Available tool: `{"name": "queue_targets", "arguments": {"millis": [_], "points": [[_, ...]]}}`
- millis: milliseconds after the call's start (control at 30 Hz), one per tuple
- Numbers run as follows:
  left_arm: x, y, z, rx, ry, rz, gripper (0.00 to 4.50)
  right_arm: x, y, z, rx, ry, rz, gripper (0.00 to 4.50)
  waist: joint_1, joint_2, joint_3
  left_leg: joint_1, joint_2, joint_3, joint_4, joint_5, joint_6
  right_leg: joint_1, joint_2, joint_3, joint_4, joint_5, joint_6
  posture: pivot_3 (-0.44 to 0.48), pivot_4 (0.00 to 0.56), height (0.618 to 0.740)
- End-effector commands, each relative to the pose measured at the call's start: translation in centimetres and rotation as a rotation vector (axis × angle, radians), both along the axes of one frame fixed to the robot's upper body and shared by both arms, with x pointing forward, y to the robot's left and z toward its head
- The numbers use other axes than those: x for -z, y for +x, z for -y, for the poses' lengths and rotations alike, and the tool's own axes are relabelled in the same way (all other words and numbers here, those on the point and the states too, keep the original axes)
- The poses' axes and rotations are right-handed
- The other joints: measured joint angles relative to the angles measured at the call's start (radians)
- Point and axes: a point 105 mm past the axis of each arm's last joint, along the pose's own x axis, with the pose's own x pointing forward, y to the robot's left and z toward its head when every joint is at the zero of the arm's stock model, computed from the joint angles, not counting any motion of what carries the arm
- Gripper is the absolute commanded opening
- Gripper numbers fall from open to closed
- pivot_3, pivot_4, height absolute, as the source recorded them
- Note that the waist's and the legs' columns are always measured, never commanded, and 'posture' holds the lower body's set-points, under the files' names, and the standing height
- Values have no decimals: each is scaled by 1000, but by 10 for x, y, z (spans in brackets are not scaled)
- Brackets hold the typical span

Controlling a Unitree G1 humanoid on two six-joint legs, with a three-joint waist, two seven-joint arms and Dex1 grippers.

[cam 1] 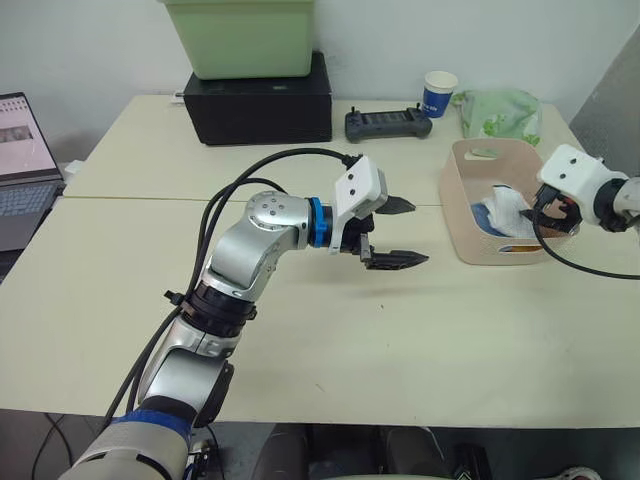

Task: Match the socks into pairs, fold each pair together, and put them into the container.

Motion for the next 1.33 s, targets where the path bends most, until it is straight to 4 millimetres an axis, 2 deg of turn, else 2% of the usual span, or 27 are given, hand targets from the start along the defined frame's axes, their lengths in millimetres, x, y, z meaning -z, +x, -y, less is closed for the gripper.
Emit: {"name": "queue_targets", "arguments": {"millis": [33,133,267,300,400,500,600,633,767,833,967,1033,1167,1267,1333], "points": [[-10,-4,-1,3,-19,47,4500,-31,-3,1,3,-28,118,4213,-2,0,0,0,0,0,1,0,0,0,0,0,0,0,0,0,150,725],[-10,0,-11,-35,-18,46,4500,-48,-10,1,4,-43,189,4213,-2,0,0,0,0,0,1,0,0,0,0,0,0,0,0,0,150,725],[-9,9,-39,-141,-12,26,4500,-75,-27,-4,-4,-8,337,4213,-2,0,0,-1,0,-1,0,0,0,-1,0,-1,0,0,0,0,150,725],[-8,12,-48,-171,-3,24,4500,-79,-31,-9,-23,25,372,4213,-3,0,0,-1,0,-1,0,0,0,0,0,-1,0,0,0,0,150,725],[3,19,-87,-285,70,36,4500,-81,-54,-47,-190,221,434,4213,-7,0,0,0,1,-1,0,0,0,0,1,-1,1,0,0,0,150,725],[17,19,-132,-421,94,12,4500,-61,-78,-84,-289,372,433,4213,-8,0,0,1,2,-3,-1,0,0,1,2,-1,1,0,0,0,150,725],[37,19,-175,-609,123,40,4500,-41,-89,-117,-306,571,422,4213,-6,1,0,1,2,-3,-1,0,0,0,2,-2,1,0,0,0,150,725],[46,15,-187,-650,142,53,4500,-26,-94,-129,-313,613,384,4213,-3,1,0,1,2,-3,-1,0,0,1,2,-2,1,0,0,0,150,725],[73,-1,-215,-733,209,46,4500,26,-110,-152,-309,654,243,4213,6,0,-1,1,0,-4,-1,0,0,1,0,-3,0,0,0,0,150,725],[83,-8,-226,-769,211,22,4500,46,-116,-154,-283,666,199,4213,10,0,-1,0,0,-5,-1,0,0,1,-1,-3,-1,0,0,0,150,725],[110,-30,-261,-897,194,-90,4500,82,-130,-128,-190,586,143,4213,2,0,-1,2,-1,-4,-1,-2,4,2,-2,-3,0,0,0,0,150,725],[119,-43,-269,-922,203,-124,4500,91,-141,-114,-153,538,149,4213,0,1,-1,3,-1,-4,-3,-2,4,3,-2,-3,-1,0,0,0,150,725],[132,-62,-288,-976,216,-184,4500,107,-168,-90,-68,575,100,4213,0,1,-2,9,0,-4,-6,-3,4,7,-1,-3,-1,0,0,0,150,725],[133,-65,-294,-994,206,-193,4500,108,-171,-75,-20,585,113,4213,-6,2,-2,20,0,-2,-9,-3,4,17,-1,-2,-2,0,0,0,150,725],[133,-67,-293,-977,204,-200,4500,107,-167,-70,-4,584,134,4213,-7,2,-3,21,0,-1,-9,-3,4,17,-1,0,-2,0,-1,0,150,725]]}}
